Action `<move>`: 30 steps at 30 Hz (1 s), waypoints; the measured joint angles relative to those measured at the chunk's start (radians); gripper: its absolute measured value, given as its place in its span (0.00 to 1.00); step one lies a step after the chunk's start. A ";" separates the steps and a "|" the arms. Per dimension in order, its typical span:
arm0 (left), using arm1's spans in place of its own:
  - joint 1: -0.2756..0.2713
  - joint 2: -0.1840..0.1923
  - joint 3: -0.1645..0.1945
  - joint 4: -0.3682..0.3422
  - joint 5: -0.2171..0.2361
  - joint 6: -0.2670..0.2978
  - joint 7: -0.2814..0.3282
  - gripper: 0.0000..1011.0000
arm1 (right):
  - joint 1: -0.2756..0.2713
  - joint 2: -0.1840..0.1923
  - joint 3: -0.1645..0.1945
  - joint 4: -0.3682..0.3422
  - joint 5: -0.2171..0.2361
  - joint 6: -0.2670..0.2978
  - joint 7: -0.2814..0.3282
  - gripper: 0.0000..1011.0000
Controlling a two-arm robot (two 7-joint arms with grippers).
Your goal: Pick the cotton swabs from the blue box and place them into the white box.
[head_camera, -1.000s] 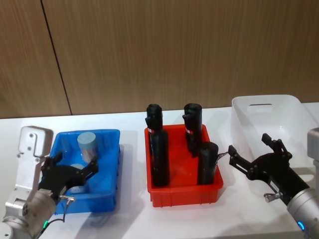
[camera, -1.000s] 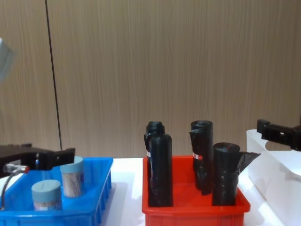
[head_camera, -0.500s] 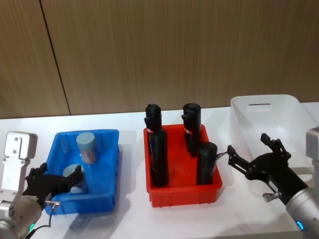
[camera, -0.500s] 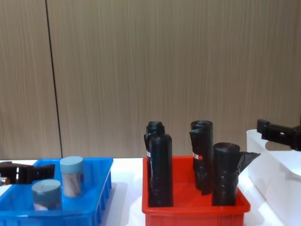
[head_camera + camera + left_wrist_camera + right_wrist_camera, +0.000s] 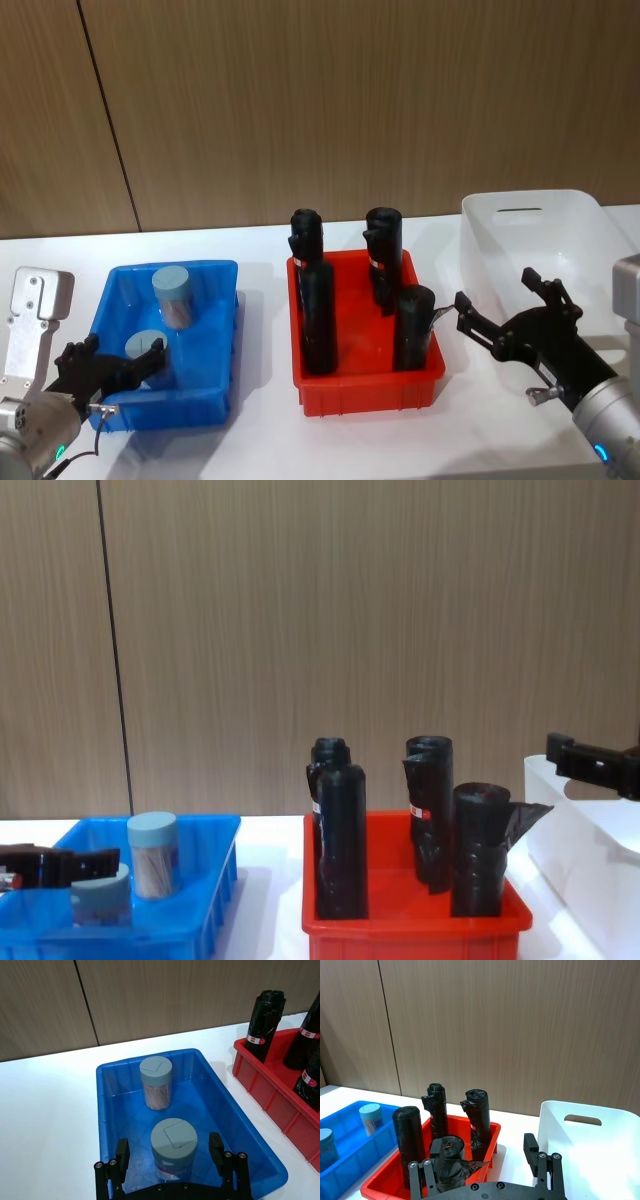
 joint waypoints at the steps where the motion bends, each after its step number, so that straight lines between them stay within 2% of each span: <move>1: 0.000 0.000 0.000 0.000 0.000 0.000 0.000 0.99 | 0.000 0.000 0.000 0.000 0.000 0.000 0.000 0.99; 16: -0.077 -0.037 0.008 0.142 0.053 -0.004 -0.113 0.99 | 0.000 0.000 0.000 0.000 0.000 0.000 0.000 0.99; 27: -0.123 -0.064 0.018 0.233 0.081 -0.025 -0.171 0.99 | 0.000 0.000 0.000 0.000 0.000 0.000 0.000 0.99; 30: -0.133 -0.070 0.021 0.251 0.087 -0.028 -0.183 0.95 | 0.000 0.000 0.000 0.000 0.000 0.000 0.000 0.99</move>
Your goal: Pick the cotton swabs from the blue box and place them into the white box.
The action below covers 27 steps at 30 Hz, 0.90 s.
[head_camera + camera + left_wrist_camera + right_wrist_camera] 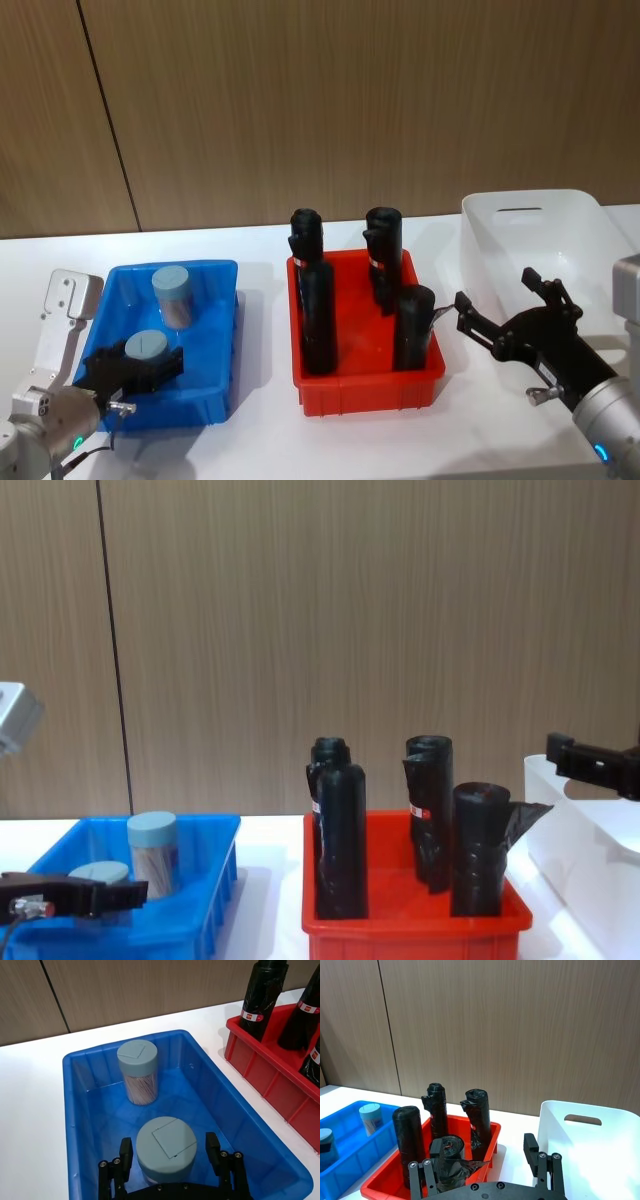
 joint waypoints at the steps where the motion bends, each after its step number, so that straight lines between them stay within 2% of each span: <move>1: -0.004 -0.003 0.001 0.008 0.003 0.000 -0.005 0.92 | 0.000 0.000 0.000 0.000 0.000 0.000 0.000 0.99; 2: -0.004 -0.003 0.001 0.008 0.003 0.000 -0.005 0.92 | 0.000 0.000 0.000 0.000 0.000 0.000 0.000 0.99; 9: -0.018 -0.012 0.005 0.035 0.016 -0.003 -0.018 0.70 | 0.000 0.000 0.000 0.000 0.000 0.000 0.000 0.99; 12: -0.020 -0.013 0.006 0.039 0.019 -0.004 -0.019 0.66 | 0.000 0.000 0.000 0.000 0.000 0.000 0.000 0.99; 20: -0.017 -0.013 0.006 0.033 0.031 -0.016 -0.017 0.66 | 0.000 0.000 0.000 0.000 0.000 0.000 0.000 0.99; 27: -0.002 -0.002 0.000 -0.004 0.045 -0.061 -0.018 0.66 | 0.000 0.000 0.000 0.000 0.000 0.000 0.000 0.99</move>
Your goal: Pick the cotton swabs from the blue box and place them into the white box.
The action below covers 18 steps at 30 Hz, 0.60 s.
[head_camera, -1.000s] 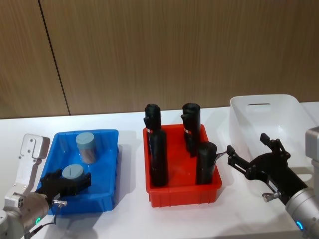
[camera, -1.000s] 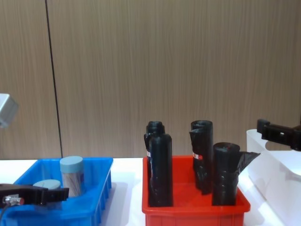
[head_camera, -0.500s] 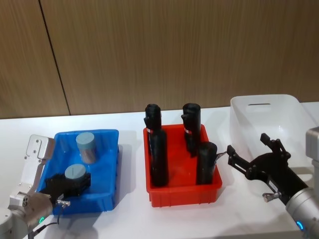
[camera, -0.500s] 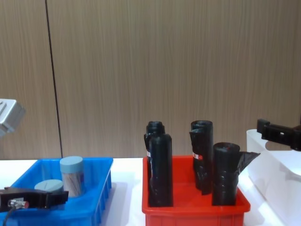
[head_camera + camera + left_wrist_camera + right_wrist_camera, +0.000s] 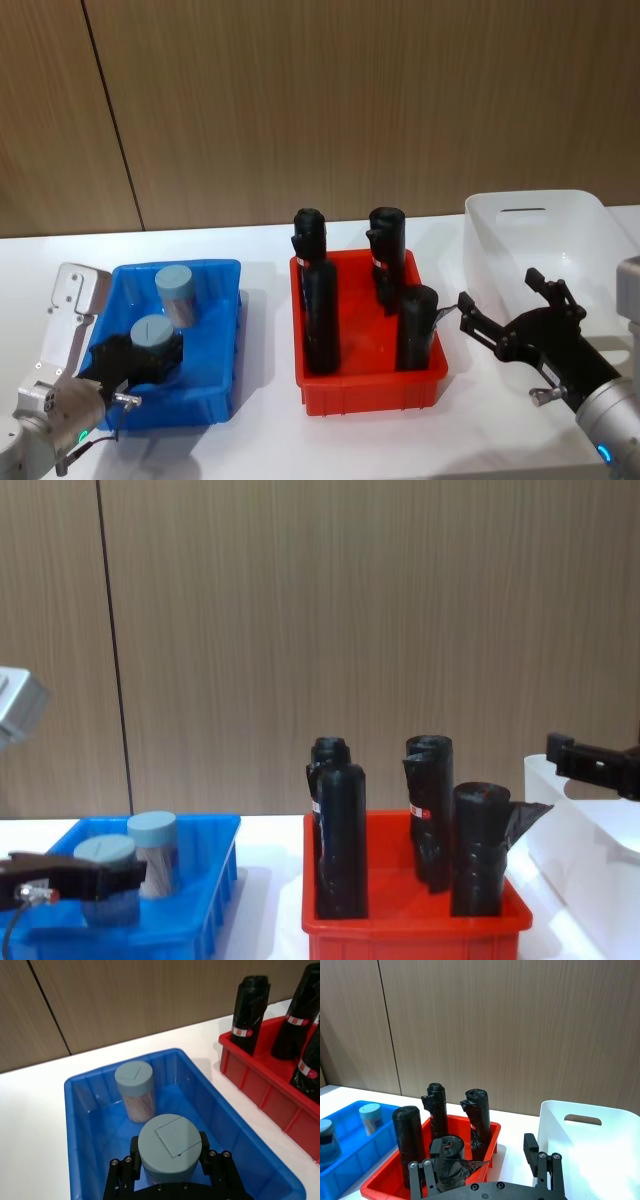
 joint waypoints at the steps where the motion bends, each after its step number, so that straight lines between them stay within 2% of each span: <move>1: 0.002 0.001 -0.001 -0.004 0.002 -0.007 -0.003 0.66 | 0.000 0.000 0.000 0.000 0.000 0.000 0.000 0.99; 10: 0.021 0.023 -0.011 -0.065 0.013 -0.064 -0.057 0.66 | 0.000 0.000 0.000 0.000 0.000 0.000 0.000 0.99; 18: 0.032 0.046 -0.021 -0.120 0.014 -0.105 -0.151 0.66 | 0.000 0.000 0.000 0.000 0.000 0.000 0.000 0.99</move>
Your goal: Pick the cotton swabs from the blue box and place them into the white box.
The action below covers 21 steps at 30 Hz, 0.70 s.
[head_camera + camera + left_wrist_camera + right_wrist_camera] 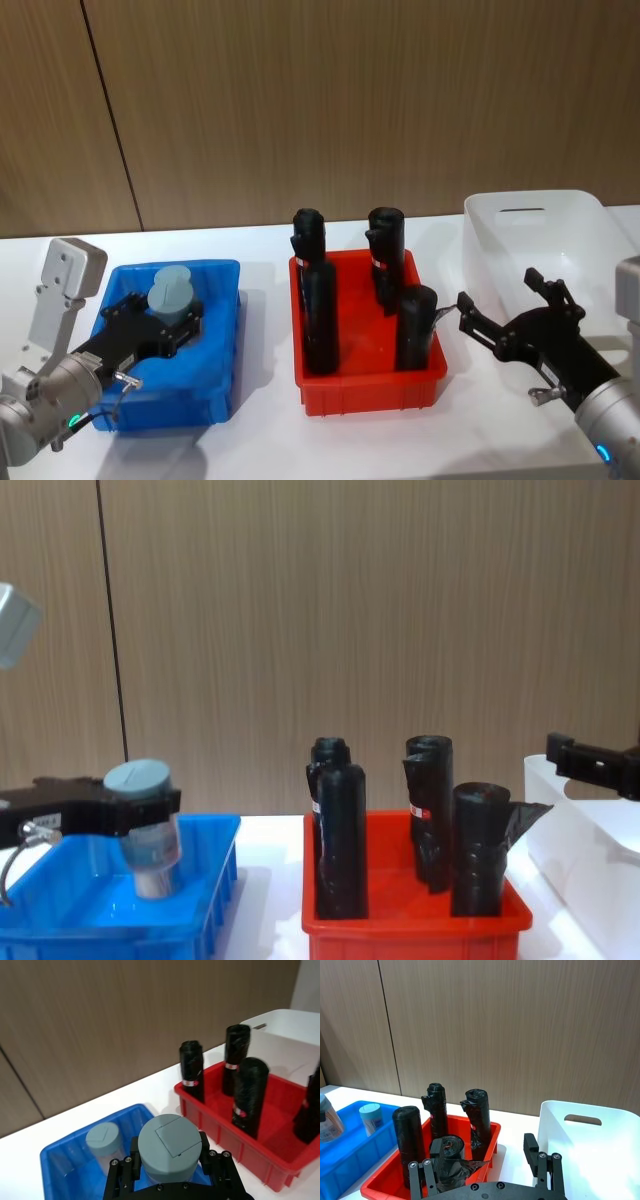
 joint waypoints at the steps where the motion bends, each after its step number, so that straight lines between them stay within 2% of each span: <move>1: 0.000 0.002 -0.001 -0.004 0.000 -0.002 -0.006 0.66 | 0.000 0.000 0.000 0.000 0.000 0.000 0.000 0.99; 8: 0.001 0.019 -0.008 -0.037 -0.012 -0.022 -0.115 0.66 | 0.000 0.000 0.000 0.000 0.000 0.000 0.000 0.99; 21: -0.017 0.031 -0.013 -0.053 -0.049 -0.040 -0.300 0.66 | 0.000 0.000 0.000 0.000 0.000 0.000 0.000 0.99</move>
